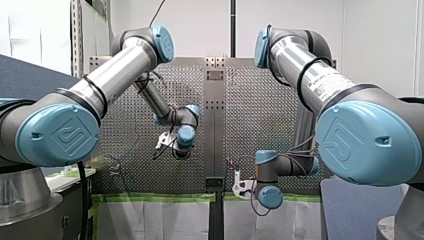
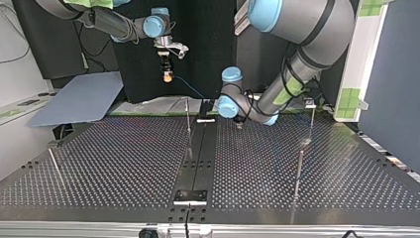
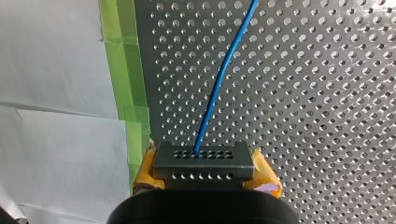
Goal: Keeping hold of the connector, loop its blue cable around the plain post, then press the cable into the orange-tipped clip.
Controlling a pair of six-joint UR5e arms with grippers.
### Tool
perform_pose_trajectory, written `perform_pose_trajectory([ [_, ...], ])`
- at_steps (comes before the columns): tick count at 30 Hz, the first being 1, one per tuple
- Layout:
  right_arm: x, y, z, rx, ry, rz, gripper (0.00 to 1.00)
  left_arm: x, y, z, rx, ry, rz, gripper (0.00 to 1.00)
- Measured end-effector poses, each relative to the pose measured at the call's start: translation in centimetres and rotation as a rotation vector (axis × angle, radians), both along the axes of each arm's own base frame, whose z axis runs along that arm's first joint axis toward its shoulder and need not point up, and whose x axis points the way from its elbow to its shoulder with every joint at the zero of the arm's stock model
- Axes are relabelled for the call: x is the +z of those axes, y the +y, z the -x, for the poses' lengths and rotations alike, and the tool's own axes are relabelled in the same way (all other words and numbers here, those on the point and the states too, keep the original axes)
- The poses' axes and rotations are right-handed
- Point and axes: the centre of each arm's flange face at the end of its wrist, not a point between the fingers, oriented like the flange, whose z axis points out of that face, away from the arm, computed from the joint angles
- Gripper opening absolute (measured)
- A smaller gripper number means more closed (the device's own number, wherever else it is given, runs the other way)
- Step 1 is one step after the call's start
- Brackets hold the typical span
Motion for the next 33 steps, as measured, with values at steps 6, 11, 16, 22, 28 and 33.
perform_pose_trajectory([
  [6,0.0,0.0,0.0,0.0,-0.001,0.002,0.0,-3.4,-1.3,0.8,-0.023,0.029,0.001,0.99],
  [11,0.0,0.0,0.0,0.0,-0.001,0.002,0.0,-6.2,-2.8,1.7,-0.055,0.048,0.024,0.99],
  [16,0.0,0.0,0.0,0.001,0.001,0.004,0.0,-9.0,-4.2,3.1,-0.085,0.072,0.036,0.99],
  [22,0.0,0.0,0.0,0.002,0.009,0.003,0.0,-10.9,-5.7,4.5,-0.117,0.096,0.035,0.99],
  [28,0.0,0.0,0.0,0.002,0.012,0.002,0.0,-11.9,-7.5,5.5,-0.156,0.101,0.082,0.99],
  [33,0.0,0.0,0.0,0.003,0.013,0.001,0.0,-12.1,-8.9,6.0,-0.191,0.095,0.158,0.99],
])
